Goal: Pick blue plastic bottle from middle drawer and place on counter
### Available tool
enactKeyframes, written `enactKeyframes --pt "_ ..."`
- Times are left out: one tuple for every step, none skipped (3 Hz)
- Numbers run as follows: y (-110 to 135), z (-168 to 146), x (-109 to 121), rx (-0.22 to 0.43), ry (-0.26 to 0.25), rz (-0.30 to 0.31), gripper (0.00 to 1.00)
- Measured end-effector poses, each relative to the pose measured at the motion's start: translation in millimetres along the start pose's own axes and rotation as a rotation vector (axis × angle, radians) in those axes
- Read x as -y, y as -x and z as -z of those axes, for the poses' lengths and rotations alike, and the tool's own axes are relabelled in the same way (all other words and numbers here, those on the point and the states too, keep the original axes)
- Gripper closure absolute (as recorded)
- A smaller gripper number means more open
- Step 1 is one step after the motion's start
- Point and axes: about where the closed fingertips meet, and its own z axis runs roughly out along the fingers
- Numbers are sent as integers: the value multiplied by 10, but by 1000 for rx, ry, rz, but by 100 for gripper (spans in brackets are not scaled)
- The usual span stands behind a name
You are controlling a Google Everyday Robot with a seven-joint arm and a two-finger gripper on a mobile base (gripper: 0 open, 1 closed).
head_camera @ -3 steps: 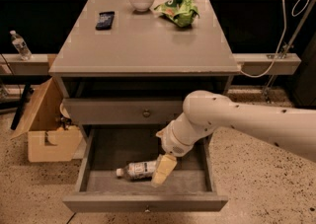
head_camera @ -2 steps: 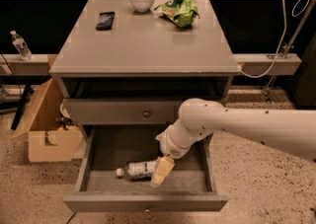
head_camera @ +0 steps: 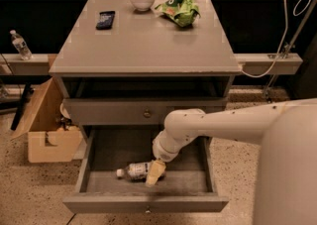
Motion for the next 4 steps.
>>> enactKeyframes --pt "-17 -392 178 -6 -17 -3 0" --pt "-42 -479 199 -8 -19 7 0" --pt "-42 -634 281 18 -33 23 0" --pt "-29 -810 346 40 -54 42 0"
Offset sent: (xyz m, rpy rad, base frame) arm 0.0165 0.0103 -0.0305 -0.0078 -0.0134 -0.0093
